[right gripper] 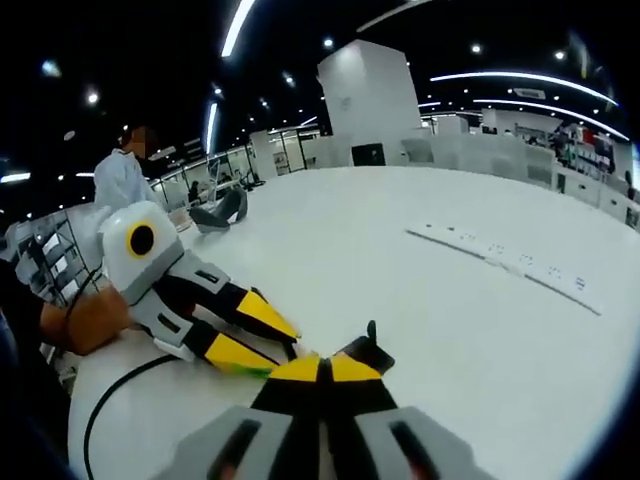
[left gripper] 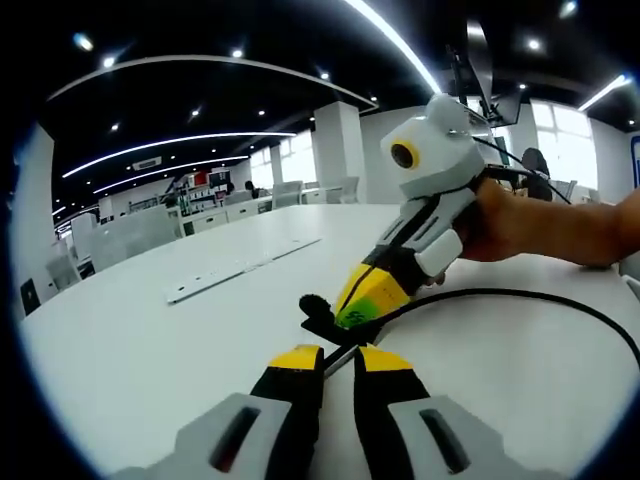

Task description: Find the charging cable on the desk, coil it up and secure with Velcro.

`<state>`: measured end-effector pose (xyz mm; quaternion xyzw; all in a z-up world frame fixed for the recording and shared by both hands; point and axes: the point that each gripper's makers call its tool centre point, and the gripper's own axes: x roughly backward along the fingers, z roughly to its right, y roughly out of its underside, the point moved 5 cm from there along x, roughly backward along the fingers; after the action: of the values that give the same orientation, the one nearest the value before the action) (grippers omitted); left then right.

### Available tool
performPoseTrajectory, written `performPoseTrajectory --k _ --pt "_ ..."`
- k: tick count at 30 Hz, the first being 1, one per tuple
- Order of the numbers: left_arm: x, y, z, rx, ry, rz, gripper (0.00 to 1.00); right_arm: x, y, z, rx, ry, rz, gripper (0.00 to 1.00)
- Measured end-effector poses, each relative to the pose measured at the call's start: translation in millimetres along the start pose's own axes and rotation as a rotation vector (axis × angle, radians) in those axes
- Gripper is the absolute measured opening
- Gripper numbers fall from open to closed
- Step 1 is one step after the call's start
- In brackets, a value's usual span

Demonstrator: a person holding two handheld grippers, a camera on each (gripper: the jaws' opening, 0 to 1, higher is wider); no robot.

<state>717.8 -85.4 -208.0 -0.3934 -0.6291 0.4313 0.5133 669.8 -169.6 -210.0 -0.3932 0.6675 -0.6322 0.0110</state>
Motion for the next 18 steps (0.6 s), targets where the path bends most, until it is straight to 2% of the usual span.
performPoseTrajectory --k 2,10,18 --pt "-2 -0.2 -6.9 0.000 0.000 -0.001 0.14 -1 -0.4 4 -0.019 -0.011 -0.006 0.02" --pt "1 -0.3 9.9 -0.004 -0.002 0.000 0.13 -4 0.1 17 -0.108 -0.065 -0.018 0.02" --pt "5 0.4 21.5 -0.006 -0.008 0.000 0.14 -10 -5.6 29 -0.017 -0.013 -0.038 0.02"
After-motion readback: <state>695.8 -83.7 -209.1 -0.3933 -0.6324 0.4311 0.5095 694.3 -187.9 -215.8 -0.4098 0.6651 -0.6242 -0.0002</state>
